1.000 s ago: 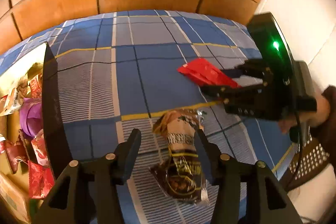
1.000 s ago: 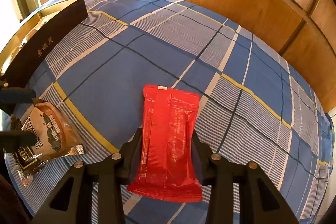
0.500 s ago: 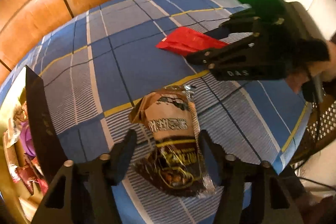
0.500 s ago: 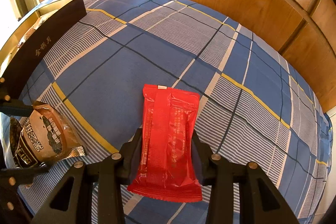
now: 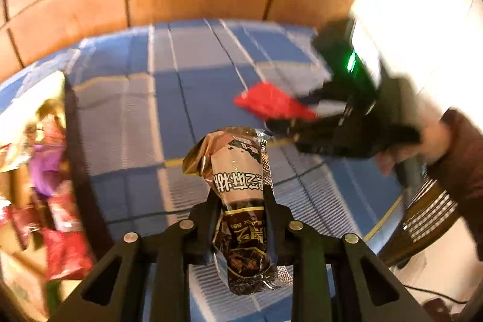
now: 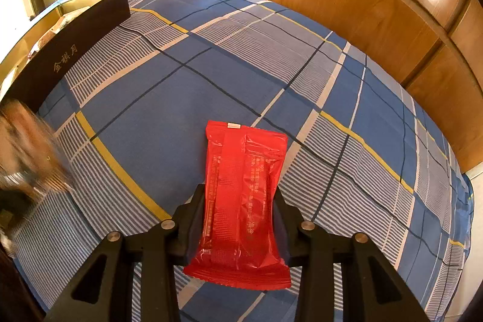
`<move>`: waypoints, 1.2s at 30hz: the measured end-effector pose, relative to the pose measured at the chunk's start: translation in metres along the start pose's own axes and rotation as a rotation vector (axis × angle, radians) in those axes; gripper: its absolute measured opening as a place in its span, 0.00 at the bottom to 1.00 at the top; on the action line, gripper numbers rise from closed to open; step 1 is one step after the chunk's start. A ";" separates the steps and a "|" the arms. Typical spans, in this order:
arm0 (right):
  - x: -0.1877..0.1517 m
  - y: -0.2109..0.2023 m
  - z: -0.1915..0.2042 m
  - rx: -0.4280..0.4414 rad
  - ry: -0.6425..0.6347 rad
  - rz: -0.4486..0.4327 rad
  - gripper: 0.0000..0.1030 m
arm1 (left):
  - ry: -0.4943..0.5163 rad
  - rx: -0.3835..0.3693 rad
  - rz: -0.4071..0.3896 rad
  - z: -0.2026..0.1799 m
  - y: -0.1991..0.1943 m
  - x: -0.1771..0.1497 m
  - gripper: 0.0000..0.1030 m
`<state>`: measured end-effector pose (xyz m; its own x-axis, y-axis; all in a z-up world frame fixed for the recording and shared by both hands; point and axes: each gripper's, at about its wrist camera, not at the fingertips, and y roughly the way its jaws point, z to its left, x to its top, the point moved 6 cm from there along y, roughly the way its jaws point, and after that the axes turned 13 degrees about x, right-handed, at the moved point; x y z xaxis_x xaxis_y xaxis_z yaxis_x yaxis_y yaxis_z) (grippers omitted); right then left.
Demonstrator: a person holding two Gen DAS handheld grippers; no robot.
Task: Organize snacks
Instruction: 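Carry the brown packet into the gold tray and open the left tool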
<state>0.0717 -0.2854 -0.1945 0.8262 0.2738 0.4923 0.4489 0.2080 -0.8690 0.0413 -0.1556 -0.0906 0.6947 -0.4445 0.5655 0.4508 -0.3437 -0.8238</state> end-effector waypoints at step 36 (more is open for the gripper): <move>0.001 0.000 -0.002 0.006 0.023 -0.017 0.39 | -0.847 0.408 0.077 0.278 -0.033 -0.076 0.48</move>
<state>0.0734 -0.2873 -0.1938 0.8262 0.2480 0.5059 0.4612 0.2179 -0.8601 0.1296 0.1190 -0.1167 0.8345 0.3504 0.4253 0.4370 0.0493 -0.8981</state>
